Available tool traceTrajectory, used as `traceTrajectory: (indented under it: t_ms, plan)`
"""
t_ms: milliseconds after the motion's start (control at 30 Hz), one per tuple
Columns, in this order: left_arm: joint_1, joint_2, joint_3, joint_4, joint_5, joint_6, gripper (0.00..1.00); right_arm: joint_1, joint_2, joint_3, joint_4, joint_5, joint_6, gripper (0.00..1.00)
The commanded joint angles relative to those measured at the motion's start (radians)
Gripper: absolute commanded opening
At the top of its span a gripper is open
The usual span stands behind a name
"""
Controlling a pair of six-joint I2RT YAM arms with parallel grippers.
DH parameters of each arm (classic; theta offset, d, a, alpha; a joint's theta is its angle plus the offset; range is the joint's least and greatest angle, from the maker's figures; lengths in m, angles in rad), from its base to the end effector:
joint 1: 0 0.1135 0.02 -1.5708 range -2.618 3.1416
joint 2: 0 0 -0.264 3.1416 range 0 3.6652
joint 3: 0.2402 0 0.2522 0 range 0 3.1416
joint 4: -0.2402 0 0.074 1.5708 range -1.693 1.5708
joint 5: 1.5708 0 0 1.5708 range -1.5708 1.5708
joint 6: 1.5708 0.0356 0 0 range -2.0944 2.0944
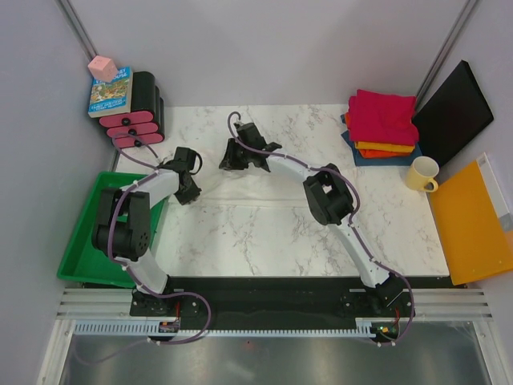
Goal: Fold and stack the t-shirts
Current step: Fold the other side of the tshirt into a rectangle
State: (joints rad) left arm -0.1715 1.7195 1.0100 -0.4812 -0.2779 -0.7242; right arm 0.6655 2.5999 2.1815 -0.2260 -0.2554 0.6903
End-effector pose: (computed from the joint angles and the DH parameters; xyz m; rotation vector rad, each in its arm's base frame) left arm 0.3211 -0.0457 0.1600 -0.8003 2.5578 0.1145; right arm 0.4516 0.3659 0.1398 -0.1234 2.3885 0.9863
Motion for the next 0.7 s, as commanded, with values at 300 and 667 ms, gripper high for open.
traceTrajectory:
  t_ms: [300, 667]
  plan:
    - [0.003, 0.006, -0.08, -0.109, 0.017, -0.034, 0.32, -0.099, 0.006, 0.04, 0.024, 0.062, 0.023, 0.33]
    - [-0.06, -0.205, -0.047, -0.045, -0.004, 0.051, 0.6, -0.115, -0.456, -0.289, -0.025, 0.297, -0.185, 0.73]
